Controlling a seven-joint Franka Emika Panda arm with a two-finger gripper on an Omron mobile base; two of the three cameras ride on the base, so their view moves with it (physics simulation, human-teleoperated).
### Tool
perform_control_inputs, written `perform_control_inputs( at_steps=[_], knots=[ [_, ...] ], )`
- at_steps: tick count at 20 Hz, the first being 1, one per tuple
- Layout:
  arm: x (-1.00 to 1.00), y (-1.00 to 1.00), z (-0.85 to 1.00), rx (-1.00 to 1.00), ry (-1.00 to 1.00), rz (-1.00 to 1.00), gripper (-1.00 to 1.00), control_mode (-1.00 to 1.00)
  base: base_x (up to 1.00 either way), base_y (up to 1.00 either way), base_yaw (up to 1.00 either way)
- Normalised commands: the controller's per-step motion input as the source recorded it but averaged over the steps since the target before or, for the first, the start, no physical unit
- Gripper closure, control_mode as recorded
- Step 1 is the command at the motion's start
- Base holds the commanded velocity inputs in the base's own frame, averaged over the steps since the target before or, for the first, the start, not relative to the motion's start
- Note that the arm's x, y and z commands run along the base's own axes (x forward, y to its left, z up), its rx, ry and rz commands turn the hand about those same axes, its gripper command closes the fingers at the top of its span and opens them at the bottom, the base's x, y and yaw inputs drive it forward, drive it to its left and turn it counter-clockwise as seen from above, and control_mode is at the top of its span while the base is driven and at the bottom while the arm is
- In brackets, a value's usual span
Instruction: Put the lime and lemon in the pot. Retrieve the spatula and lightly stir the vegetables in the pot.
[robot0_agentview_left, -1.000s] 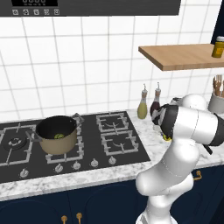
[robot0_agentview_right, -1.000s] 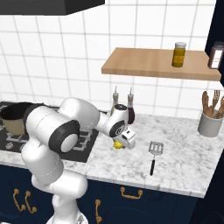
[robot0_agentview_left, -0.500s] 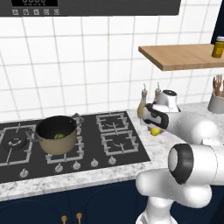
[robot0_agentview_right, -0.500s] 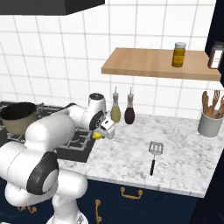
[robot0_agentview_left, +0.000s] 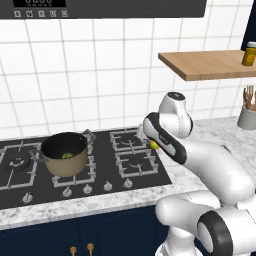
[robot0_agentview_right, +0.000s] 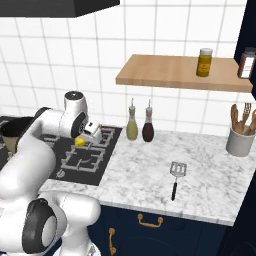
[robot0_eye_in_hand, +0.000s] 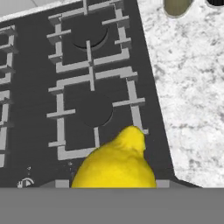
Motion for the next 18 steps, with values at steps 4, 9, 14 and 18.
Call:
perform_control_inputs(
  at_steps=[4, 9, 14, 18],
  knots=[
    [-0.06, 1.00, 0.73, -0.04, -0.04, 0.29, 1.00, -1.00, 0.00, 0.00, 0.00],
    [-0.07, 1.00, 0.53, -0.08, -0.04, 0.28, 1.00, -1.00, 0.00, 0.00, 0.00],
    [-0.05, 1.00, 0.07, -0.15, -0.09, 0.26, 1.00, -1.00, 0.00, 0.00, 0.00],
    [0.00, 1.00, -0.07, -0.17, -0.11, 0.23, 1.00, -1.00, 0.00, 0.00, 0.00]
  ],
)
